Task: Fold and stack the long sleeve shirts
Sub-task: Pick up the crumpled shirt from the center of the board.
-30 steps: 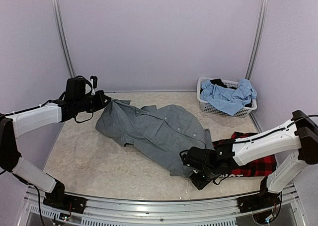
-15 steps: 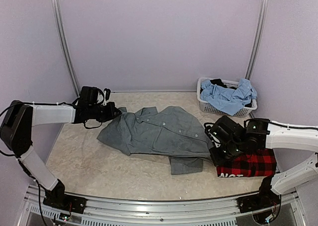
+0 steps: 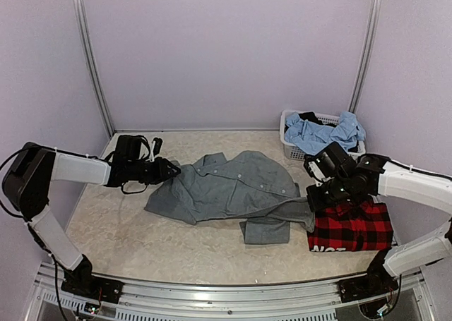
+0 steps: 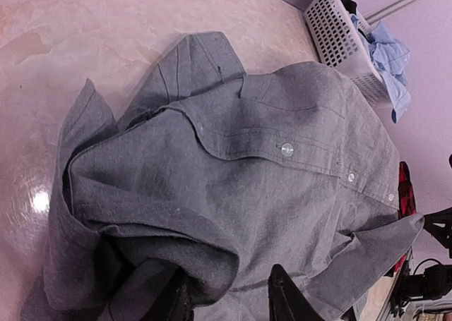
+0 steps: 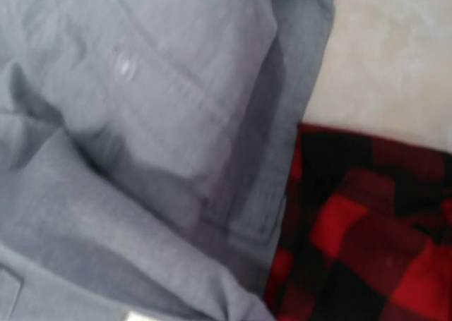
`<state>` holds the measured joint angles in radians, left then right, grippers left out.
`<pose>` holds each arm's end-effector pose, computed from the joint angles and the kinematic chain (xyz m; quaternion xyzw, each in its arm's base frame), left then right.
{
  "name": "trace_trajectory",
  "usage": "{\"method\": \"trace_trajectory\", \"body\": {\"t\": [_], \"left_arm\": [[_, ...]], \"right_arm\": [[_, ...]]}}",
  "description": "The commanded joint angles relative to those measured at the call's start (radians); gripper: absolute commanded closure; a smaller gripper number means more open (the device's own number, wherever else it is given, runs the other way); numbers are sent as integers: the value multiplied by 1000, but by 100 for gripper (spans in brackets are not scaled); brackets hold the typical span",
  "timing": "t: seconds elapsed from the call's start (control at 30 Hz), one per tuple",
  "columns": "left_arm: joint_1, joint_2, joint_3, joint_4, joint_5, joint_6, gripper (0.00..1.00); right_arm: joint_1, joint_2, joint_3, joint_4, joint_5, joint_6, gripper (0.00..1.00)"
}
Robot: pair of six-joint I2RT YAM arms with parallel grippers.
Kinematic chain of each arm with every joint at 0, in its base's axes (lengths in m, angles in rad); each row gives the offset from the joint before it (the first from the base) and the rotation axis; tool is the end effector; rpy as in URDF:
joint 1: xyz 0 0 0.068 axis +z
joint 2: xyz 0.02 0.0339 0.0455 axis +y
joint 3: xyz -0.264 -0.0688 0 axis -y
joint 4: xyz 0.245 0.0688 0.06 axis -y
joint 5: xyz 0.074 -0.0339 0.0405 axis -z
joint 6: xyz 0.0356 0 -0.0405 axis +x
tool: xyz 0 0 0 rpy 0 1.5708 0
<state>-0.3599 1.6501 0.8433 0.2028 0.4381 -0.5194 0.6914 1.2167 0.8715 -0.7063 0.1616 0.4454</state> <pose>0.3140 -0.1343 0.1809 0.0318 0.8696 -0.3672 0.3286 0.1835 0.1445 0.2399 -0.0976 0.9586 0.0720 0.2577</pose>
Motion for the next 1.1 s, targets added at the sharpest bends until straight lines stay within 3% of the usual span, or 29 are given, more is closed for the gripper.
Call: {"method": "trace_trajectory", "body": {"t": [0.0, 0.17, 0.37, 0.67, 0.9, 1.07], "left_arm": [[-3, -38, -76, 60, 27, 22, 59], [-8, -87, -146, 72, -53, 76, 42], [-34, -123, -176, 67, -217, 165, 36], [-83, -113, -176, 46, -369, 274, 34], [-85, -122, -192, 29, -390, 257, 39], [-86, -155, -206, 48, -323, 247, 41]], "right_arm": [[-49, 41, 32, 80, -45, -56, 100], [-81, 67, 62, 97, -78, -90, 100], [-97, 77, 86, 87, -86, -112, 100], [-138, 62, 102, 72, -99, -136, 100], [-184, 60, 116, 67, -112, -159, 100], [-235, 57, 112, 83, -134, -179, 100]]}}
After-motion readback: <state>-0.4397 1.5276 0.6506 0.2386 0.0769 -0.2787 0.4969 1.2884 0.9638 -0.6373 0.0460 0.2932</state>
